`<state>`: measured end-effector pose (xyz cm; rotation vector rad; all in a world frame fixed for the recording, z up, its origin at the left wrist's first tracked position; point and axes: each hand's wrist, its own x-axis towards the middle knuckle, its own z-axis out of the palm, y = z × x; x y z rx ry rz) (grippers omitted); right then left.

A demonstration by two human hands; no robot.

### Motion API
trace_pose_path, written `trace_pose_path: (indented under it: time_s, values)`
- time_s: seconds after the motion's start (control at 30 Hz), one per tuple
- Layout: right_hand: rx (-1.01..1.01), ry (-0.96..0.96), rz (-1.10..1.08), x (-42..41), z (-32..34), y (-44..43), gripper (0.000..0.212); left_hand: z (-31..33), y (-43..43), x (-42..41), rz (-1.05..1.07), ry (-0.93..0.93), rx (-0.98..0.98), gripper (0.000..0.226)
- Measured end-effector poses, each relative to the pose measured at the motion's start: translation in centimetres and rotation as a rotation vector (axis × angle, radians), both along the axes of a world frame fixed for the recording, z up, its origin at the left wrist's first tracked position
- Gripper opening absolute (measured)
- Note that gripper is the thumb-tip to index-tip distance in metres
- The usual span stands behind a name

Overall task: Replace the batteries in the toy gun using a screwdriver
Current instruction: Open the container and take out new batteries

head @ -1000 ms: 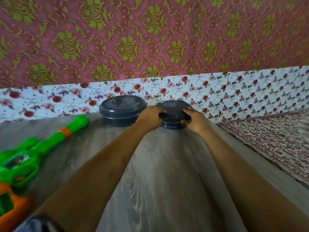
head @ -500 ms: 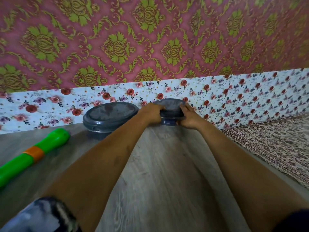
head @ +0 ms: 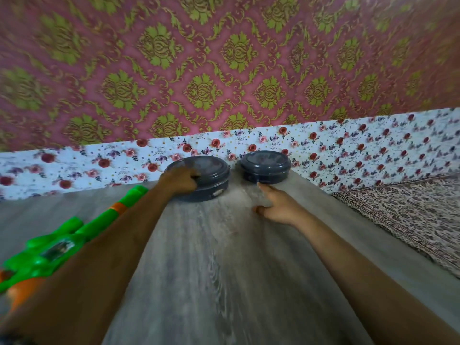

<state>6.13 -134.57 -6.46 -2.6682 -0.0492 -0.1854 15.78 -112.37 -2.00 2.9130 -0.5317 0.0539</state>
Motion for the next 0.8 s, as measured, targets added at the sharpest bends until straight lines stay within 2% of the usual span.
trace_pose_path:
  time_s: [0.37, 0.63, 0.8]
  values:
    - [0.117, -0.045, -0.008, -12.7, -0.2, 3.6, 0.073, -0.3, -1.9, -14.7, -0.241, 0.008, -0.096, 0.053]
    - [0.187, -0.157, -0.086, -22.3, -2.5, 2.9, 0.095, 0.1, -2.9, -24.9, -0.421, 0.072, -0.197, 0.058]
    - [0.204, -0.160, -0.134, -25.1, -2.7, 2.7, 0.104, 0.6, -2.0, -28.3, -0.462, 0.203, -0.404, 0.062]
